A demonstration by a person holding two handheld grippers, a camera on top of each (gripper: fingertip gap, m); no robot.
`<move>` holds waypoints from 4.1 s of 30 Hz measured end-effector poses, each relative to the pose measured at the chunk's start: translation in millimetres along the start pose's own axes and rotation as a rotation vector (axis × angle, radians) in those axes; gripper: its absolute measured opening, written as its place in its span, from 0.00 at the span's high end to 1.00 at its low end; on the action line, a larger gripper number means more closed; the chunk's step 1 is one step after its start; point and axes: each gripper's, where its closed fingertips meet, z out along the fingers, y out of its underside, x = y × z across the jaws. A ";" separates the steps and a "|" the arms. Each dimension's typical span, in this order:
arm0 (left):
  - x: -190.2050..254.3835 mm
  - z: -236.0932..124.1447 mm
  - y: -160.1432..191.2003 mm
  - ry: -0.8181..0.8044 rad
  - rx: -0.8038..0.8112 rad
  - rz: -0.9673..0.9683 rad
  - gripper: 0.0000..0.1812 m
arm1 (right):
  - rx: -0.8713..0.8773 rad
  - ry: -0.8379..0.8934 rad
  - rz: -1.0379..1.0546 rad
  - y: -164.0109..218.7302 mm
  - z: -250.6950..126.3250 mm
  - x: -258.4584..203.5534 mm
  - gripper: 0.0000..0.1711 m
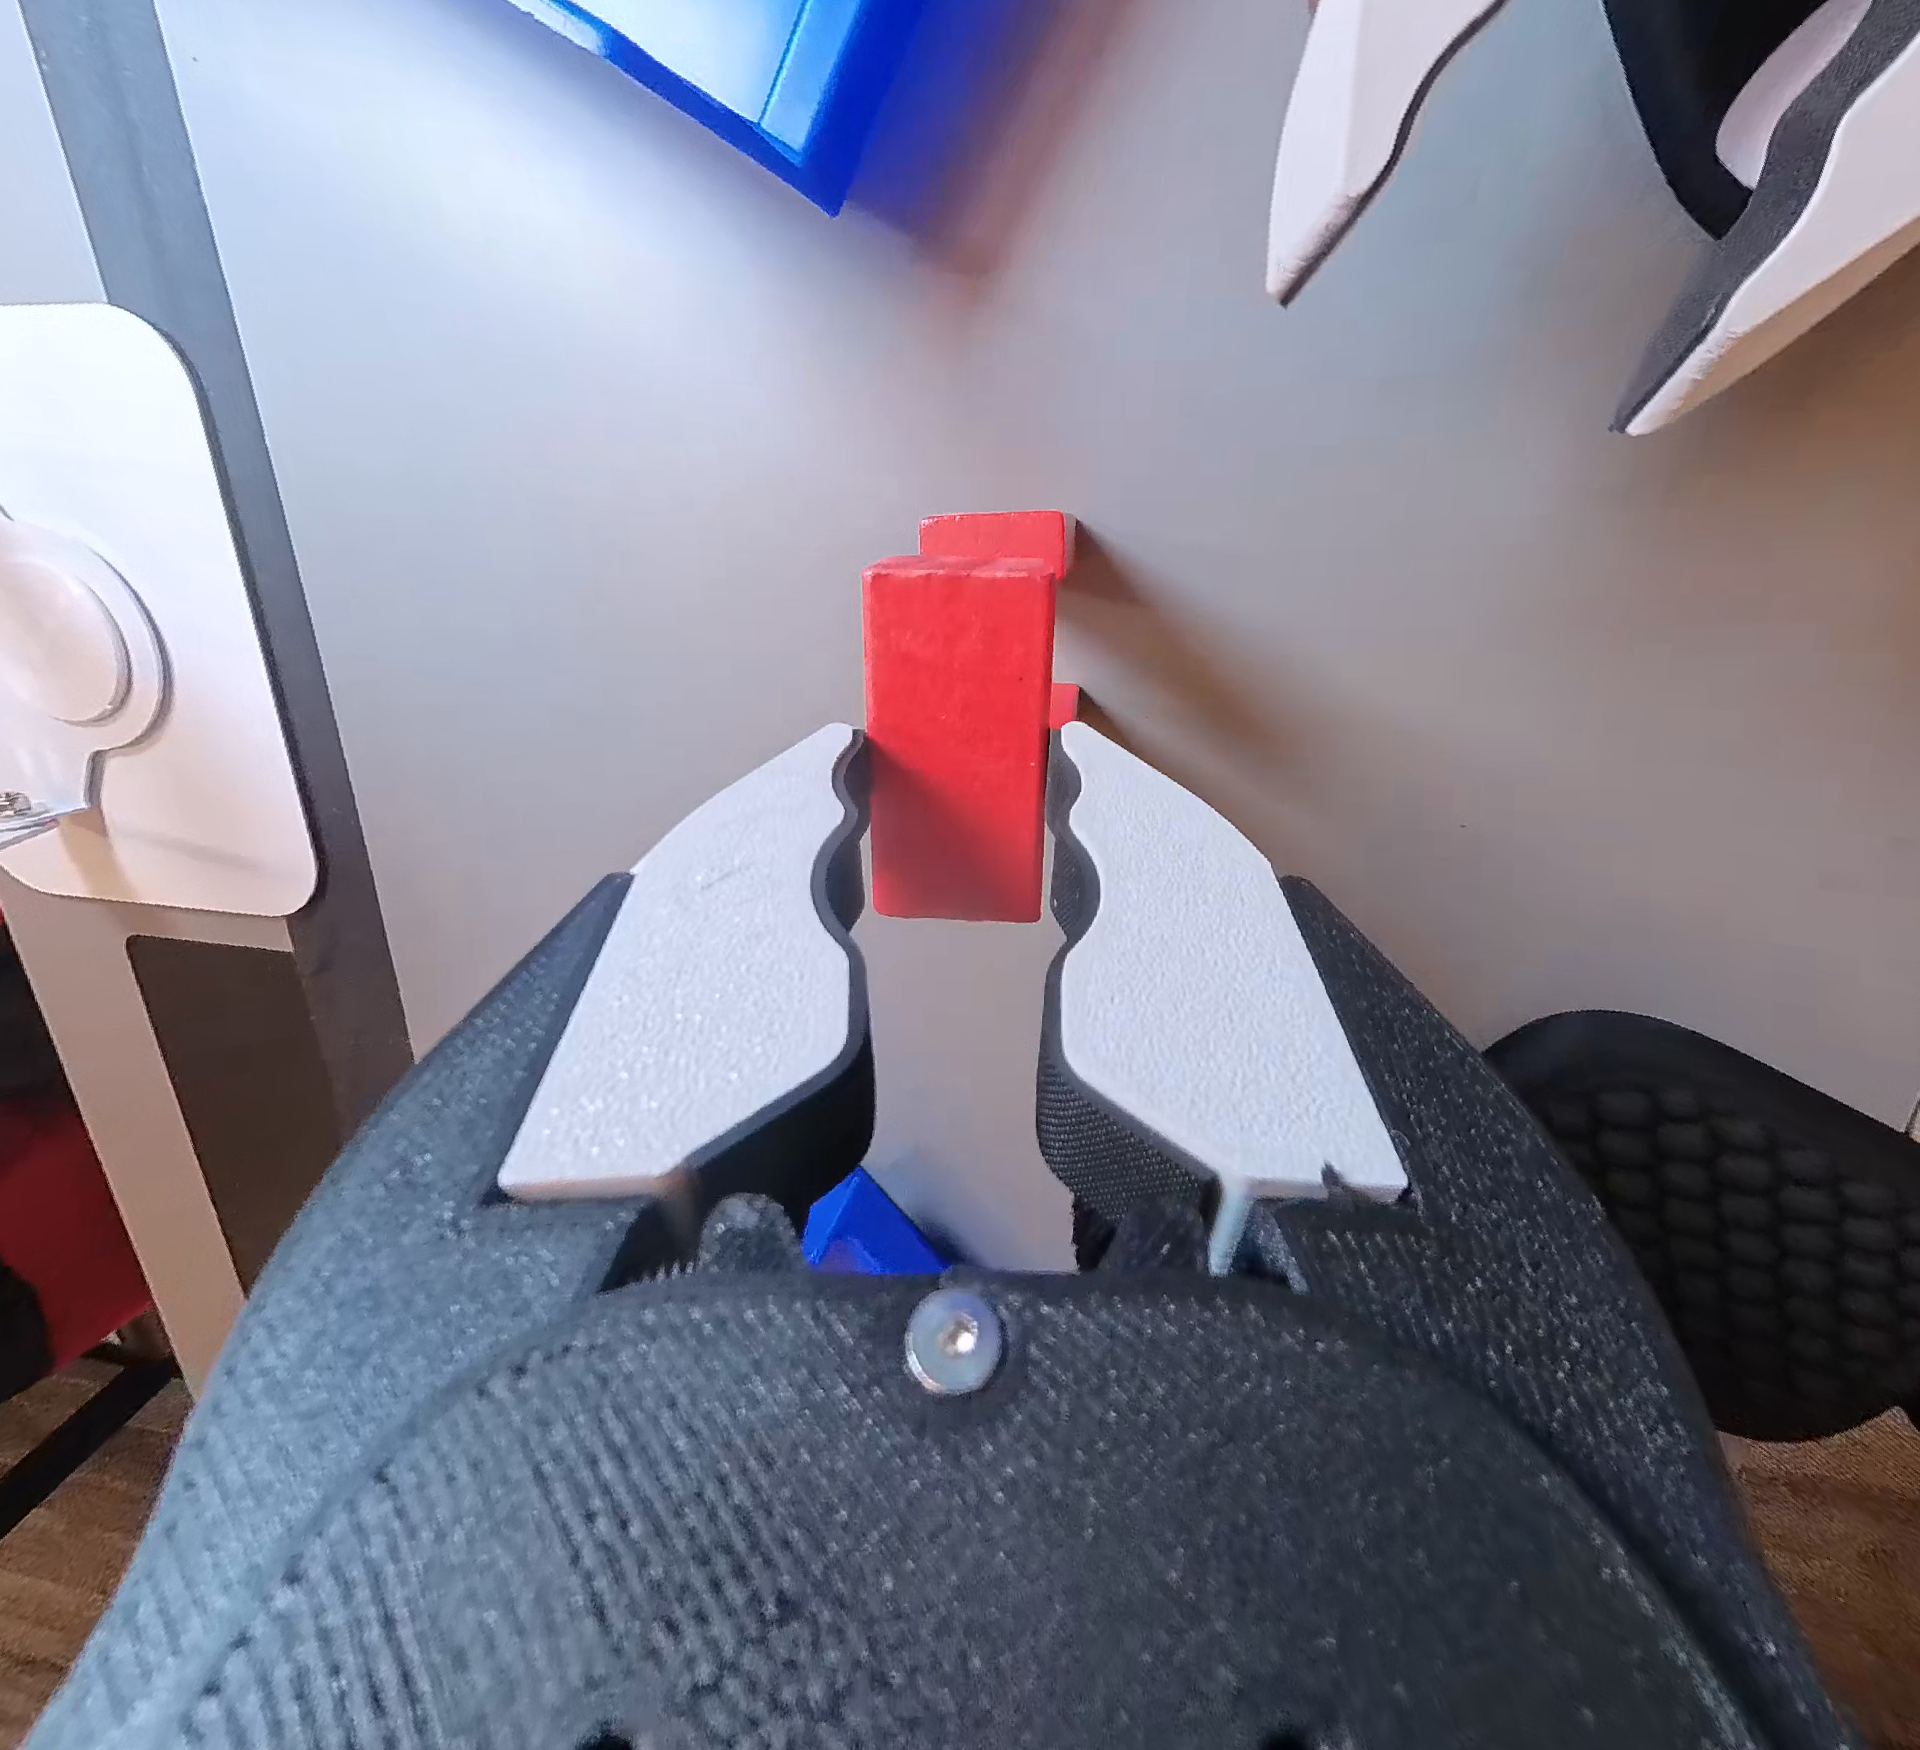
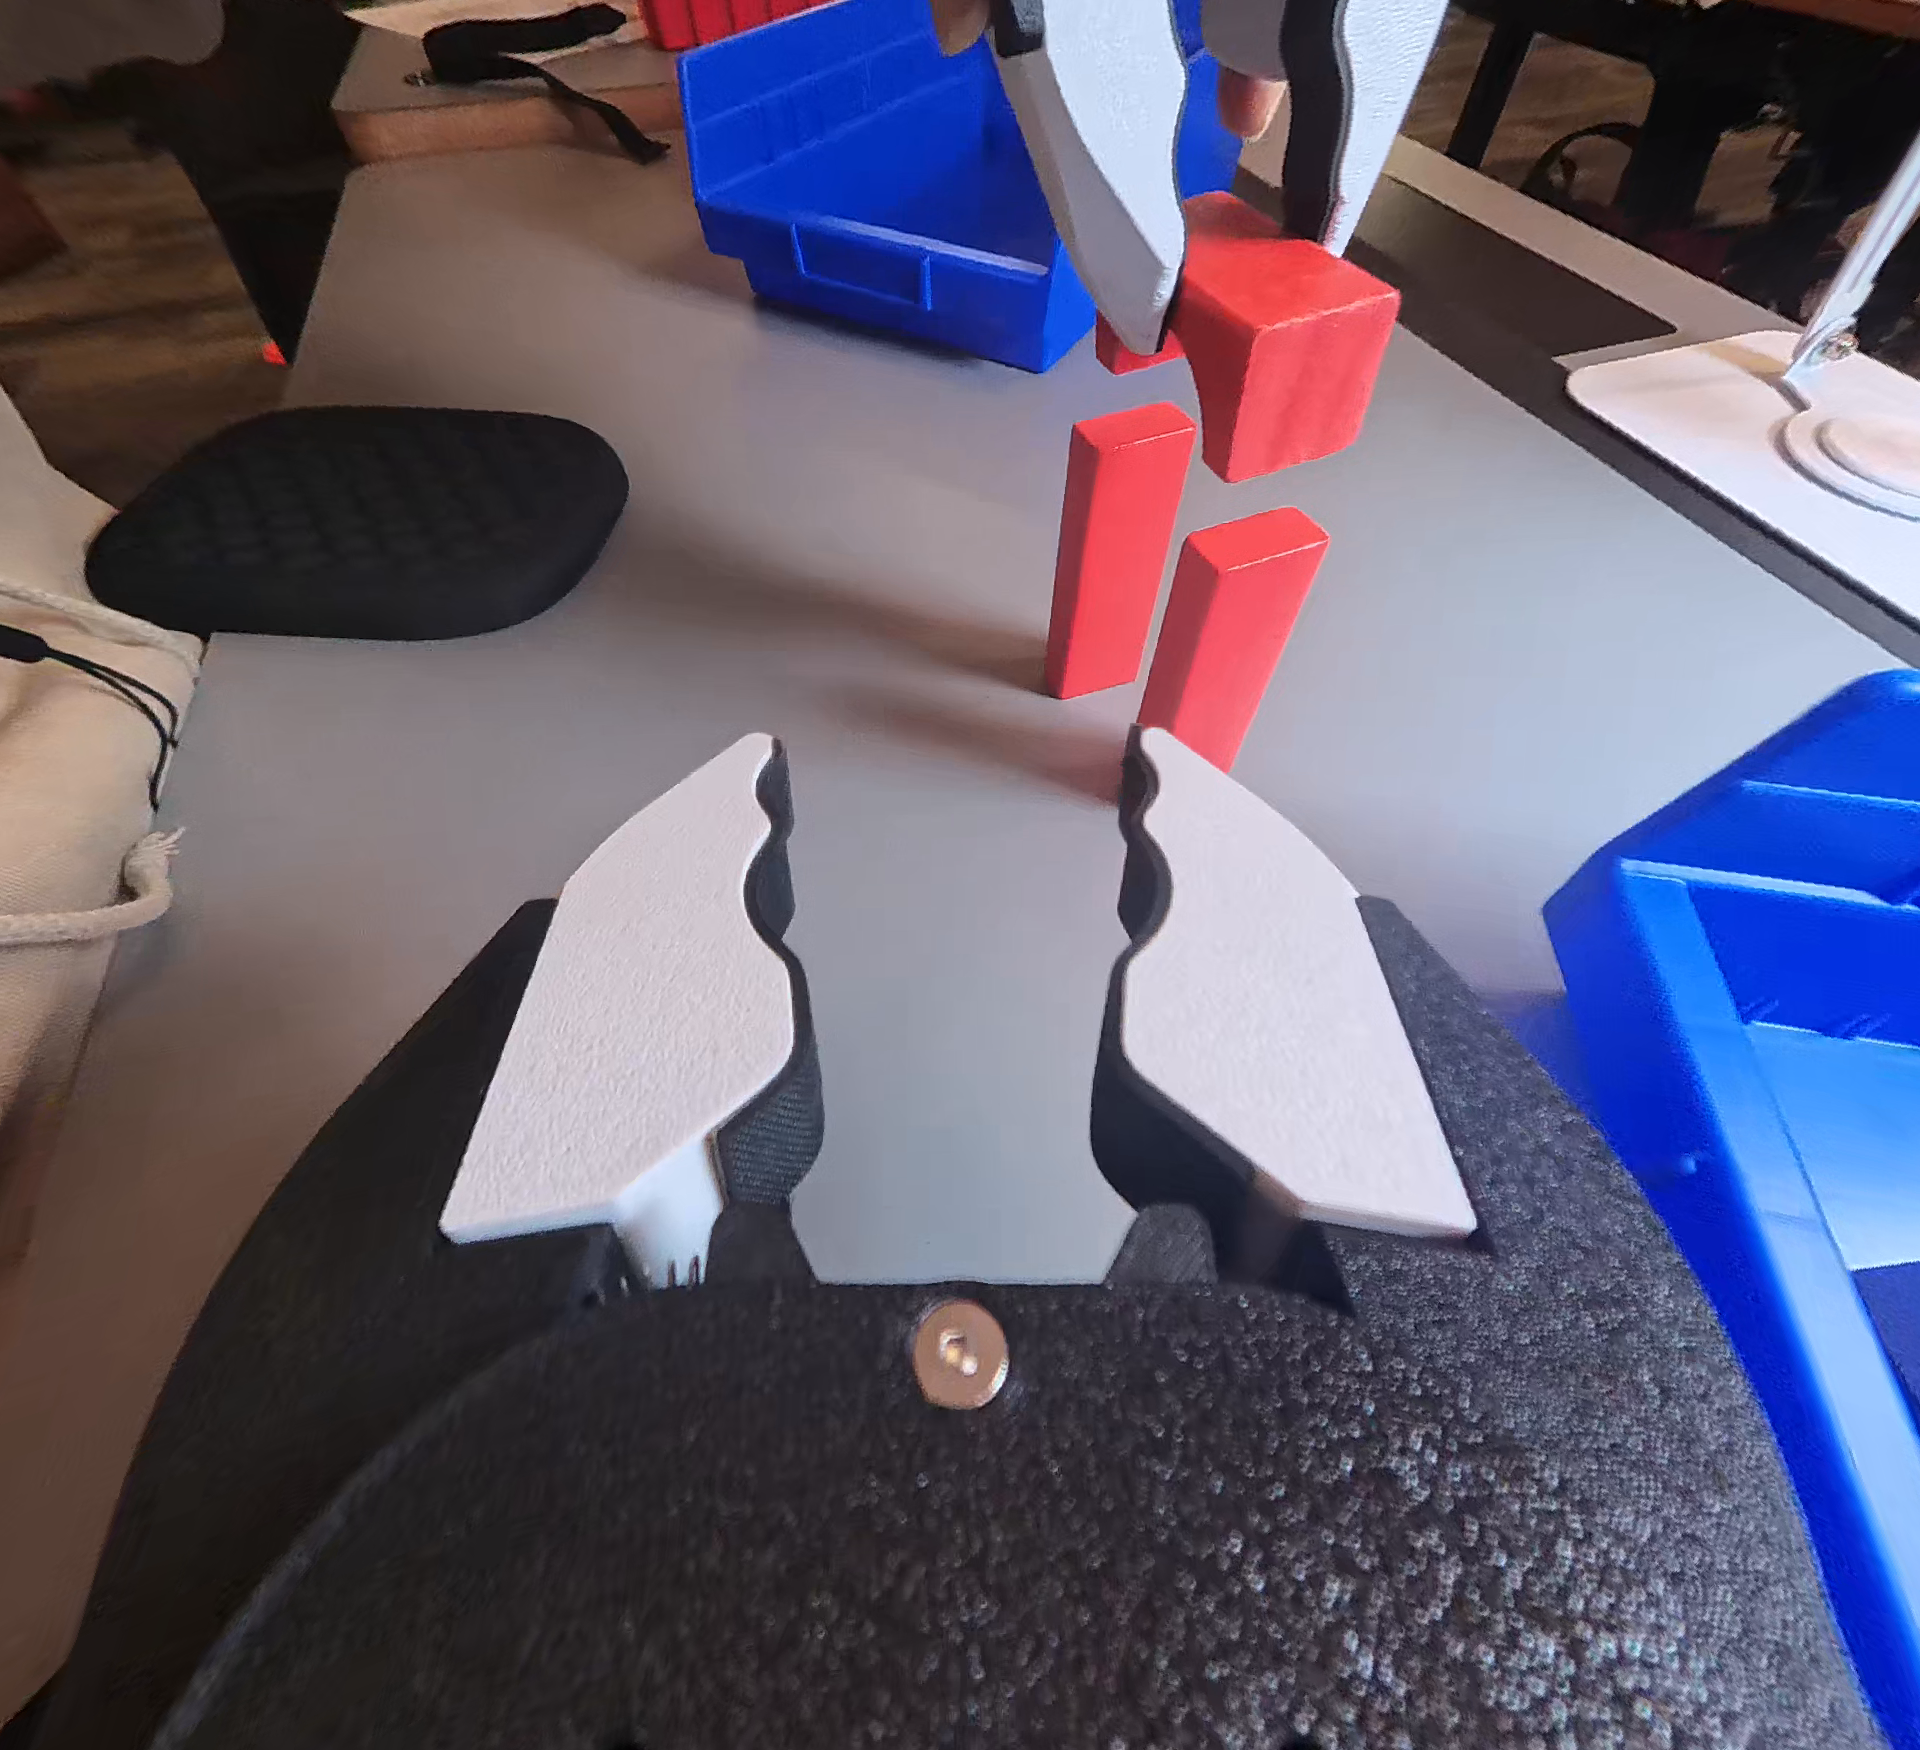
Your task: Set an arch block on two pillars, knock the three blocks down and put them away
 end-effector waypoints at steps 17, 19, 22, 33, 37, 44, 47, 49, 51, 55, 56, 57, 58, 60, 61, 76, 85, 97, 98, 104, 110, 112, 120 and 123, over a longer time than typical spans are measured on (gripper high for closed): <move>1.4 9.6 -2.3 0.021 -0.009 -0.024 0.82 | -0.030 -0.014 -0.001 10.8 8.2 -2.9 0.65; 1.3 10.6 -1.4 0.023 -0.013 -0.030 0.82 | -0.034 -0.016 -0.001 11.7 9.0 -3.4 0.65; 1.2 11.7 0.1 0.025 -0.021 -0.036 0.82 | -0.039 -0.018 -0.003 13.2 9.8 -3.9 0.65; 3.1 14.7 1.7 0.042 -0.028 -0.046 0.82 | -0.048 -0.022 -0.008 15.8 11.3 -4.9 0.66; 3.0 15.0 1.8 0.043 -0.031 -0.048 0.82 | -0.049 -0.024 -0.009 15.9 11.4 -5.4 0.66; 3.3 15.3 1.9 0.046 -0.037 -0.051 0.82 | -0.051 -0.028 -0.009 16.5 11.9 -6.2 0.66; 3.0 15.3 1.8 0.046 -0.038 -0.052 0.82 | -0.051 -0.030 -0.007 16.5 12.0 -6.7 0.66; 2.7 15.2 1.7 0.045 -0.039 -0.051 0.82 | -0.051 -0.031 -0.006 16.7 12.2 -6.8 0.66; 2.2 15.3 1.4 0.045 -0.039 -0.052 0.82 | -0.052 -0.033 -0.005 17.0 12.3 -6.9 0.66; 2.0 15.8 1.0 0.048 -0.041 -0.053 0.82 | -0.056 -0.034 -0.006 18.0 12.9 -7.3 0.66; 2.0 15.9 0.6 0.049 -0.039 -0.055 0.82 | -0.057 -0.035 -0.006 18.1 12.9 -7.4 0.66; 2.1 15.9 0.2 0.052 -0.037 -0.057 0.82 | -0.057 -0.035 -0.006 18.2 13.0 -7.6 0.66; 2.0 16.0 0.2 0.052 -0.038 -0.058 0.82 | -0.058 -0.035 -0.006 18.4 13.0 -7.6 0.66; 2.3 16.1 0.3 0.055 -0.039 -0.058 0.82 | -0.058 -0.036 -0.006 18.6 13.2 -7.7 0.66; 2.6 16.1 0.3 0.057 -0.039 -0.059 0.82 | -0.059 -0.037 -0.005 18.7 13.4 -7.8 0.66; 3.1 15.9 -1.2 0.058 -0.028 -0.054 0.79 | -0.061 -0.040 -0.002 19.7 13.8 -8.1 0.66; 2.3 9.1 -5.2 0.054 0.000 -0.049 0.78 | -0.060 -0.041 -0.002 19.6 13.7 -8.1 0.66; 6.7 -60.0 -7.1 -0.049 0.485 -0.144 0.74 | -0.055 -0.022 0.009 20.8 13.2 -3.4 0.66; 11.6 -66.4 -3.7 -0.046 0.573 -0.178 0.74 | -0.056 -0.021 0.012 21.5 13.9 -2.9 0.66; 31.7 -47.6 43.8 -0.085 0.926 -0.383 0.75 | -0.052 0.019 0.018 24.2 20.7 7.7 0.67; 25.2 25.4 72.1 -0.064 0.916 -0.534 0.75 | -0.029 0.130 -0.013 16.1 30.2 35.6 0.67; 23.1 40.7 70.2 -0.093 0.880 -0.502 0.75 | -0.030 0.159 -0.036 14.6 35.5 45.9 0.67; 30.0 56.8 63.5 -0.195 0.853 -0.431 0.74 | -0.020 0.173 0.002 20.8 39.2 55.0 0.66; 29.0 55.7 66.7 -0.218 0.851 -0.445 0.73 | -0.032 0.180 0.027 22.0 38.6 51.2 0.58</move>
